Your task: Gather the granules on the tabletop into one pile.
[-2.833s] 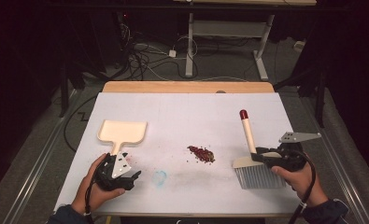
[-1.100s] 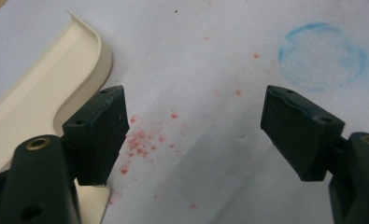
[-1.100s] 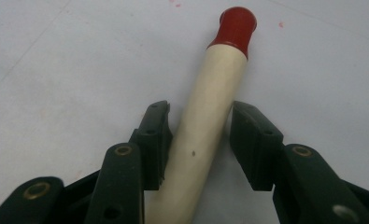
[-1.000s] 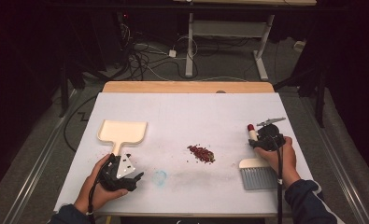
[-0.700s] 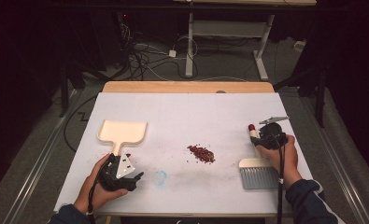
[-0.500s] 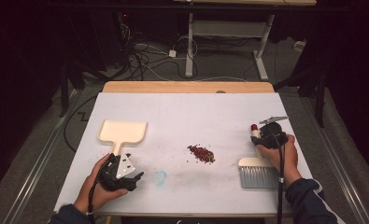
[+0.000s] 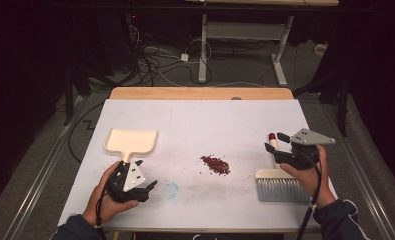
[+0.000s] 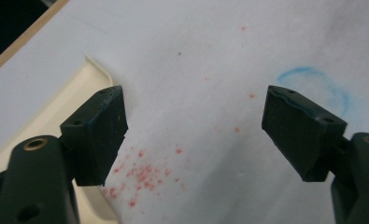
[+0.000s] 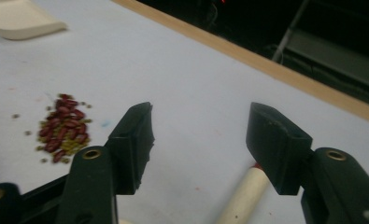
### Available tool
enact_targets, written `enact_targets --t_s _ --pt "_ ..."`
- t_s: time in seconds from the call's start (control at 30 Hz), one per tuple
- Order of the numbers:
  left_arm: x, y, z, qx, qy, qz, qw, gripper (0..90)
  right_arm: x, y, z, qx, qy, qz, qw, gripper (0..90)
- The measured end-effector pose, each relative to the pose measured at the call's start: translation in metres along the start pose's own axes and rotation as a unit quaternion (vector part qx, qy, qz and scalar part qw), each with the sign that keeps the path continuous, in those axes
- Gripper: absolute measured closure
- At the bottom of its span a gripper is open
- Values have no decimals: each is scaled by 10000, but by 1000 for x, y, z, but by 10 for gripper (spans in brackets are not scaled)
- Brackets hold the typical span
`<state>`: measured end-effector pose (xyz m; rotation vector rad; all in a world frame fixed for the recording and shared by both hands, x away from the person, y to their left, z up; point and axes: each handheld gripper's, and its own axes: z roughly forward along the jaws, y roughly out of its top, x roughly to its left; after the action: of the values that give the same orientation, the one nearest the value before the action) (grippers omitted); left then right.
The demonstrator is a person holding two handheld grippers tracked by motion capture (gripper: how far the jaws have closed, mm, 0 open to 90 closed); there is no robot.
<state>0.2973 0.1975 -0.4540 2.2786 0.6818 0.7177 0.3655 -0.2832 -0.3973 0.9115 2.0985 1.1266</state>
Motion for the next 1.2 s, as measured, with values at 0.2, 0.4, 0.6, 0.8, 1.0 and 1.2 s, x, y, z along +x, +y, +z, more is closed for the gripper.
enact_targets --t_s 0.2,0.4,0.6,0.8,1.0,1.2 --pt "0 3 -2 -254 90 -64 9996 196 25 -13 -34 -646 64 -500 9966 349" --pt "-2 4 0 -360 8 -25 9993 178 51 -41 -41 -626 -54 -766 9951 264" --pt "-3 6 4 -344 -58 96 9993 176 55 -48 -44 -541 -205 -628 9964 226" --pt "-4 9 8 -309 -49 163 9994 176 54 -50 -45 -497 -300 -608 9965 218" --pt "-4 9 8 -276 -45 168 9995 176 53 -50 -43 -457 -315 -624 9965 217" --pt "-5 9 9 -232 -50 192 9995 176 53 -50 -42 -442 -340 -649 9963 220"
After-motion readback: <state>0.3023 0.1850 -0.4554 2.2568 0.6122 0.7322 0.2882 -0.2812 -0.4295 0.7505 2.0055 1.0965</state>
